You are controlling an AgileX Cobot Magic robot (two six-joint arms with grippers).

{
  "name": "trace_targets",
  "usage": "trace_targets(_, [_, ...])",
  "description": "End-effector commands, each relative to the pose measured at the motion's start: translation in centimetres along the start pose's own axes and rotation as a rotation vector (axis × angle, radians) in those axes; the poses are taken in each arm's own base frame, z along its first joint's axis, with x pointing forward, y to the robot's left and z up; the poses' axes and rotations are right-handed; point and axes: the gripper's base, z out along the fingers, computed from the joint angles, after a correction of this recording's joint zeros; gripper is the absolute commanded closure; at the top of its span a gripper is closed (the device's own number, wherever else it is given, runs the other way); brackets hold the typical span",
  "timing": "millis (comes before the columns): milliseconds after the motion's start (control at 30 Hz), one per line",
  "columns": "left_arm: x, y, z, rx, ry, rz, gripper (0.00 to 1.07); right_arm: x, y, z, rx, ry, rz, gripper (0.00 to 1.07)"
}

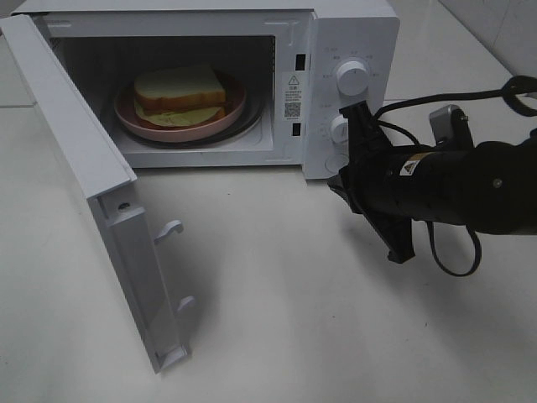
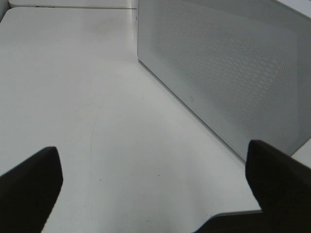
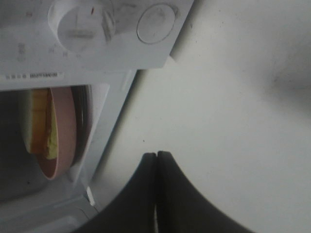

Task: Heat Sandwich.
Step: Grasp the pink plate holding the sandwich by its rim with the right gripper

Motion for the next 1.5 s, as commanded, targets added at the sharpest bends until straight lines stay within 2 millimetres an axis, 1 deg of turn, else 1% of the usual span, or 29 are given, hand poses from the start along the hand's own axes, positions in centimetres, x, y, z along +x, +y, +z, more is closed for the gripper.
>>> trace_targets(33, [0.0, -0.1, 0.0, 0.005, -0.015, -0.009, 0.1, 0.3, 0.2, -1.2, 0.039, 0.057, -0.177, 1.07])
trace_targets(67, [0.0, -0.1, 0.0, 0.005, -0.015, -0.009, 0.1, 0.3, 0.2, -1.2, 0.039, 0.057, -0.177, 1.07])
trace_targets(133, [0.0, -0.1, 0.0, 0.005, -0.015, -0.009, 0.1, 0.5, 0.1, -2.1, 0.081, 0.108, -0.307, 1.07])
trace_targets(233, [0.0, -0.1, 0.0, 0.005, -0.015, -0.009, 0.1, 0.7, 0.2, -2.7, 0.108, 0.148, -0.397, 1.07])
trace_targets(267, [0.0, -0.1, 0.0, 0.005, -0.015, -0.009, 0.1, 0.8, 0.4, -3.3, 0.131, 0.191, -0.49, 1.07])
trace_targets(333, [0.0, -0.1, 0.0, 0.005, -0.015, -0.009, 0.1, 1.0, 0.8, -3.7, 0.157, 0.243, -0.589, 1.07])
trace_targets(400, [0.0, -0.1, 0.0, 0.005, -0.015, -0.009, 0.1, 1.1, 0.9, -3.9, 0.176, 0.271, -0.627, 1.07])
trace_targets(433, [0.0, -0.1, 0.0, 0.005, -0.015, -0.009, 0.1, 1.3, 1.3, -4.1, 0.206, 0.325, -0.711, 1.07])
trace_targets(500, [0.0, -0.1, 0.0, 0.005, -0.015, -0.009, 0.1, 1.4, 1.8, -4.3, 0.223, 0.369, -0.794, 1.07])
trace_targets(533, [0.0, -0.1, 0.0, 0.005, -0.015, -0.009, 0.1, 1.4, 1.8, -4.3, 0.223, 0.369, -0.794, 1.07])
trace_targets(600, [0.0, -0.1, 0.0, 0.005, -0.015, -0.009, 0.1, 1.5, 2.5, -4.7, 0.245, 0.443, -0.932, 1.07])
trace_targets(700, [0.0, -0.1, 0.0, 0.005, -0.015, -0.009, 0.1, 1.5, 2.9, -5.1, 0.254, 0.498, -1.023, 1.07])
trace_targets(733, [0.0, -0.1, 0.0, 0.005, -0.015, -0.009, 0.1, 1.6, 3.4, -5.4, 0.245, 0.549, -1.132, 1.07])
trace_targets(800, [0.0, -0.1, 0.0, 0.005, -0.015, -0.009, 0.1, 1.6, 3.9, -5.7, 0.224, 0.607, -1.266, 1.07])
trace_targets(833, [0.0, -0.1, 0.0, 0.005, -0.015, -0.009, 0.1, 1.6, 3.9, -5.7, 0.224, 0.607, -1.266, 1.07])
trace_targets(900, [0.0, -0.1, 0.0, 0.005, -0.015, -0.009, 0.1, 1.7, 4.2, -6.3, 0.202, 0.719, -1.45, 1.07])
trace_targets(967, [0.0, -0.1, 0.0, 0.005, -0.015, -0.009, 0.1, 1.8, 4.2, -6.7, 0.176, 0.794, -1.575, 1.07])
trace_targets(1000, [0.0, -0.1, 0.0, 0.005, -0.015, -0.009, 0.1, 1.8, 4.2, -6.7, 0.176, 0.794, -1.575, 1.07])
trace_targets(1033, [0.0, -0.1, 0.0, 0.005, -0.015, -0.009, 0.1, 1.8, 4.2, -7.1, 0.13, 0.871, -1.719, 1.06])
trace_targets(1133, [0.0, -0.1, 0.0, 0.005, -0.015, -0.009, 0.1, 1.8, 4.1, -7.6, 0.058, 0.984, -1.911, 1.05])
trace_targets(1167, [0.0, -0.1, 0.0, 0.005, -0.015, -0.009, 0.1, 1.8, 4.1, -7.6, 0.058, 0.984, -1.911, 1.05])
trace_targets(1200, [0.0, -0.1, 0.0, 0.005, -0.015, -0.009, 0.1, 1.7, 3.9, -7.8, 0.011, 1.044, -2.041, 1.05])
trace_targets(1267, [0.0, -0.1, 0.0, 0.005, -0.015, -0.009, 0.1, 1.6, 3.7, -7.9, -0.038, 1.095, -2.163, 1.04])
trace_targets(1300, [0.0, -0.1, 0.0, 0.005, -0.015, -0.009, 0.1, 1.6, 3.7, -7.9, -0.038, 1.095, -2.163, 1.04])
trace_targets(1333, [0.0, -0.1, 0.0, 0.005, -0.015, -0.009, 0.1, 1.5, 3.6, -8.0, -0.106, 1.142, -2.302, 1.04])
trace_targets(1367, [0.0, -0.1, 0.0, 0.005, -0.015, -0.009, 0.1, 1.4, 3.6, -8.0, -0.144, 1.16, -2.371, 1.04])
trace_targets(1400, [0.0, -0.1, 0.0, 0.005, -0.015, -0.009, 0.1, 1.4, 3.6, -8.0, -0.179, 1.174, -2.433, 1.03])
trace_targets(1433, [0.0, -0.1, 0.0, 0.005, -0.015, -0.009, 0.1, 1.4, 3.6, -8.0, -0.179, 1.174, -2.433, 1.03])
trace_targets(1500, [0.0, -0.1, 0.0, 0.005, -0.015, -0.009, 0.1, 1.1, 3.6, -7.8, -0.224, 1.186, -2.577, 1.02])
